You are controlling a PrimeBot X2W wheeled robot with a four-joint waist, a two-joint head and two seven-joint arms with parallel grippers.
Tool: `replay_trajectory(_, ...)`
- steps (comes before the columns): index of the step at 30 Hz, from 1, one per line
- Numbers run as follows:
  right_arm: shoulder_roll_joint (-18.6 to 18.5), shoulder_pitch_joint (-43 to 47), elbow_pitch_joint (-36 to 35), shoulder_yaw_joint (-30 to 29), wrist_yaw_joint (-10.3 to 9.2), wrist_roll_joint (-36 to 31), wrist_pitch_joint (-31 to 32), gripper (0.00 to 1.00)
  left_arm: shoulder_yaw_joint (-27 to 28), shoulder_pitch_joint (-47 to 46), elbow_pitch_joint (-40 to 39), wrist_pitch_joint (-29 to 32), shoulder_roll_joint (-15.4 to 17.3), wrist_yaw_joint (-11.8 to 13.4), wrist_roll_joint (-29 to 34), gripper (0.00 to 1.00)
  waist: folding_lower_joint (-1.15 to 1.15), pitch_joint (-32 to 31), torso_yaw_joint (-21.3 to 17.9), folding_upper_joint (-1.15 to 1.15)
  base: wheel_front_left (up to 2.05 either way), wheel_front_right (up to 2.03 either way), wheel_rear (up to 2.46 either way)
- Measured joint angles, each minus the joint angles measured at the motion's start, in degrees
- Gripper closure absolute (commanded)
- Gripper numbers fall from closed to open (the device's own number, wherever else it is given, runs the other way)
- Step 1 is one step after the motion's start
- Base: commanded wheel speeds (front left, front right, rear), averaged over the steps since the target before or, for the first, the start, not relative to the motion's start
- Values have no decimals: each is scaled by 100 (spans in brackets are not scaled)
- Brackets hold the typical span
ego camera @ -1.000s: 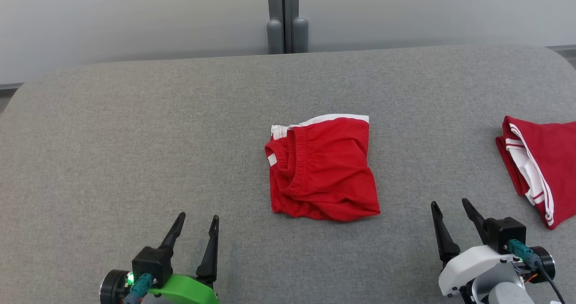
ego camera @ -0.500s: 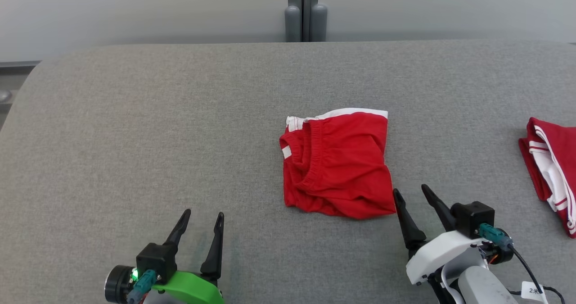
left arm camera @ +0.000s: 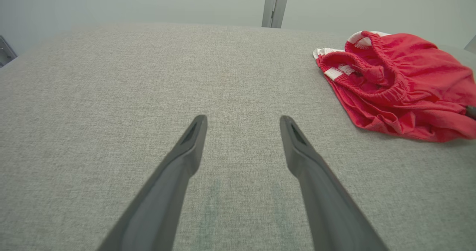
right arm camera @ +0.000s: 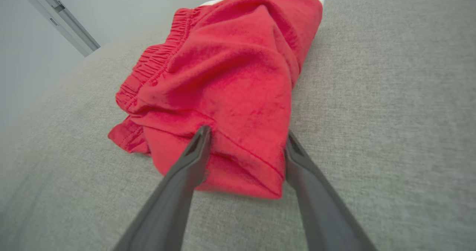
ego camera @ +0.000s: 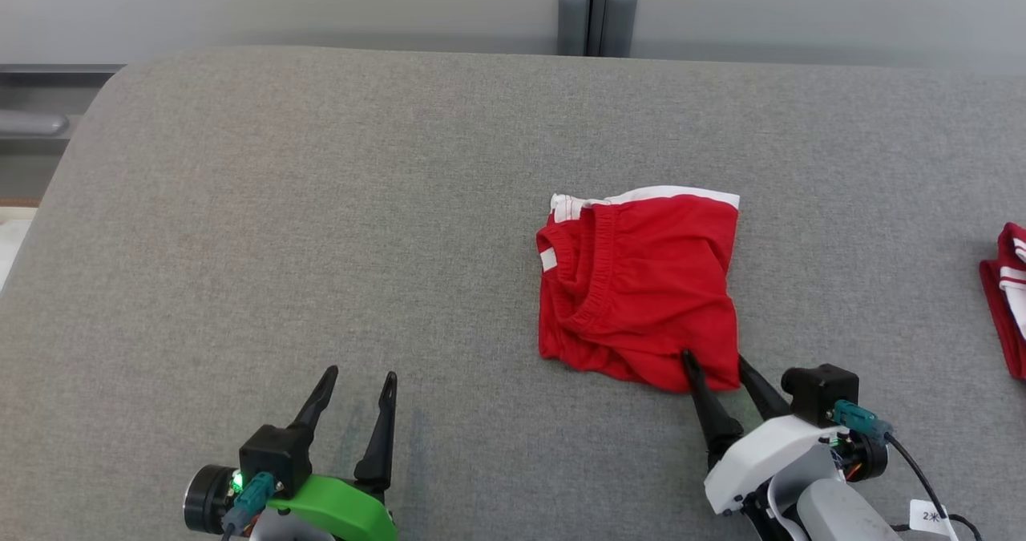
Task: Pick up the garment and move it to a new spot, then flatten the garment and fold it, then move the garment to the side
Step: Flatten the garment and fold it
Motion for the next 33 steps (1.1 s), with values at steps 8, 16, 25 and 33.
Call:
replay_trajectory(8, -1, 352, -235, -14, 0, 92, 0, 100, 1, 14, -23, 0, -7, 0, 1, 0, 0, -75, -141, 0, 0, 0, 0)
replay_trajectory(16, 0, 716, -257, -89, 0, -255, 0, 100, -10, 26, -36, 0, -19, 0, 1, 0, 0, -114, -323, 0, 0, 0, 0)
replay_trajectory(25, -3, 871, -501, -695, 0, -815, 0, 0, 54, 61, -2, 0, -19, 0, 20, 0, 0, -160, -430, 0, 0, 0, 0)
replay_trajectory(33, -3, 775, -1667, -1490, 0, -1335, 0, 0, 261, 61, -108, 0, -29, 0, 107, 0, 0, -138, -493, 0, 0, 0, 0)
